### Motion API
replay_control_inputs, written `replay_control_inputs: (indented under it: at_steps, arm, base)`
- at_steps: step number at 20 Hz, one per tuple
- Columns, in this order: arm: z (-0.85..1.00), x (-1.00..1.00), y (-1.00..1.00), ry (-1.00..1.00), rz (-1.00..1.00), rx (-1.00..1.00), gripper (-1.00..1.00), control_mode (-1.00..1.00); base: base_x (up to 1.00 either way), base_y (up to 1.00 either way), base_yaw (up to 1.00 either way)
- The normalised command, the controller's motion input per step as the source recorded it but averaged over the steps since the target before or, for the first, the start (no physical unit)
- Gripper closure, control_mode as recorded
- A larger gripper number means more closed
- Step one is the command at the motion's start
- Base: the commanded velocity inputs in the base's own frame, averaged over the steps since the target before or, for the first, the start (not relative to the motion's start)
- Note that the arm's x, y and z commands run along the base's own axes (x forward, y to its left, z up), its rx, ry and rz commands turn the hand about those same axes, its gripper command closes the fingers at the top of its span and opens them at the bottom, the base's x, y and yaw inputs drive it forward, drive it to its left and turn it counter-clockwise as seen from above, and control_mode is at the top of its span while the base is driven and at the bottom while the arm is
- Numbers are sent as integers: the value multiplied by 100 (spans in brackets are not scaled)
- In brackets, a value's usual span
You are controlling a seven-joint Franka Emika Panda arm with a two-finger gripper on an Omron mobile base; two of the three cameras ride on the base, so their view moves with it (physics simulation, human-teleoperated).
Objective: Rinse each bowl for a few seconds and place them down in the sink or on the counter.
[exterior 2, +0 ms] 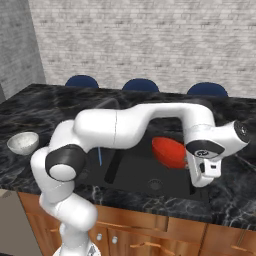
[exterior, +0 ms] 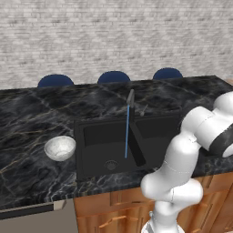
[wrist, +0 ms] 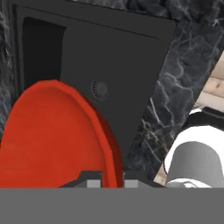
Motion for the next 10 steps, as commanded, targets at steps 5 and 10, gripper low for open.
replay_control_inputs:
  at_steps: [5,10]
  arm:
    - [0,6,58,-34,27,-5,100,-100]
    - [0,12,62,-26,26,-10,100,-100]
  base:
    - [0,0,0]
    - [0,0,0]
